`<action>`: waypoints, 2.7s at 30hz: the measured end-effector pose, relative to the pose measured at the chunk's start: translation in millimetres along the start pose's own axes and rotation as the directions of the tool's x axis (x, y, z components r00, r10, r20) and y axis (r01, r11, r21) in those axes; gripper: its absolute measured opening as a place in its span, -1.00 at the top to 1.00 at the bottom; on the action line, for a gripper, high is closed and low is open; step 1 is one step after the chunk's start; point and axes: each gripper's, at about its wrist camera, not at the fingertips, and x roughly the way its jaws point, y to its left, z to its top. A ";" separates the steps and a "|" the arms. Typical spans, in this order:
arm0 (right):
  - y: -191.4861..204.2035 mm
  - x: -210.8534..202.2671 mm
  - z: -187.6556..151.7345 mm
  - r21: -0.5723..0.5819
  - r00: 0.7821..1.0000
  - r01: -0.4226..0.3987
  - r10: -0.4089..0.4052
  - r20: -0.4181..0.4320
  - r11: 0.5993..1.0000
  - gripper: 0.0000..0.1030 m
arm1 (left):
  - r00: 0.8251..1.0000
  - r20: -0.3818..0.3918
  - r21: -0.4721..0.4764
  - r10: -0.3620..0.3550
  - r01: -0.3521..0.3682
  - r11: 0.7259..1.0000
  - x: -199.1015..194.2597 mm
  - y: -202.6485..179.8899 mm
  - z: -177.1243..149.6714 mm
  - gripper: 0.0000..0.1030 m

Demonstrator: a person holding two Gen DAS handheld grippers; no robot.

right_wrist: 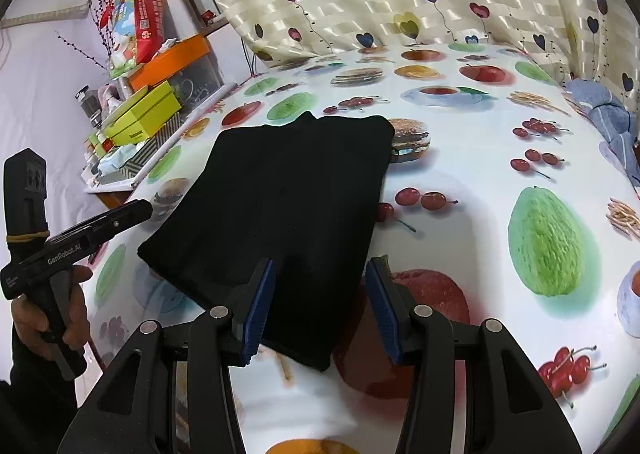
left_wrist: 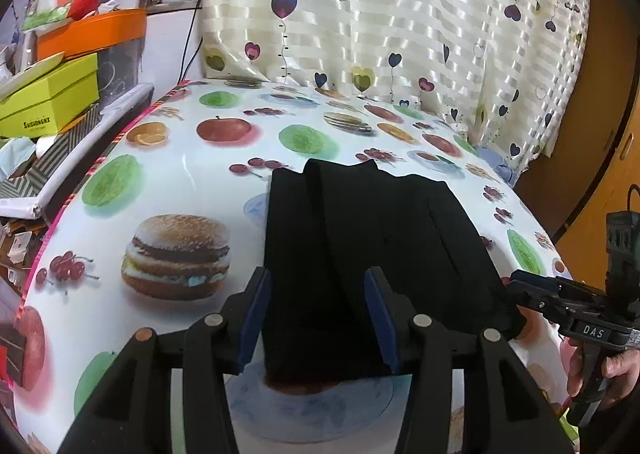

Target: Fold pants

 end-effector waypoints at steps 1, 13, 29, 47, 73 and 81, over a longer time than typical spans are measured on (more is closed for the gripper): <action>-1.3 1.5 1.3 0.002 1.000 -0.002 0.002 -0.003 1.000 0.07 | 1.000 -0.001 0.001 0.002 -0.002 1.000 1.4 -2.3 1.1 0.00; -10.7 21.2 14.7 0.023 0.999 -0.034 0.034 -0.033 0.999 0.06 | 0.998 -0.063 -0.020 -0.009 0.008 1.000 32.9 1.7 8.9 -0.11; -9.4 56.8 36.9 0.069 0.994 -0.084 0.089 -0.069 0.994 0.56 | 0.997 -0.072 0.024 0.035 -0.033 0.999 59.3 0.2 17.9 0.41; 35.1 108.4 103.3 0.026 0.989 -0.146 0.146 -0.006 0.989 0.68 | 0.995 0.002 -0.022 0.100 -0.100 0.995 65.6 68.0 73.8 0.87; 66.7 91.3 82.7 -0.193 0.999 0.009 -0.016 -0.032 0.981 0.24 | 0.981 -0.009 -0.071 0.196 -0.196 0.978 39.6 87.6 54.3 0.74; 85.2 72.5 32.2 -0.284 0.996 0.032 -0.054 -0.070 0.958 0.16 | 0.978 -0.069 -0.038 0.195 -0.198 0.979 28.5 50.0 6.6 0.74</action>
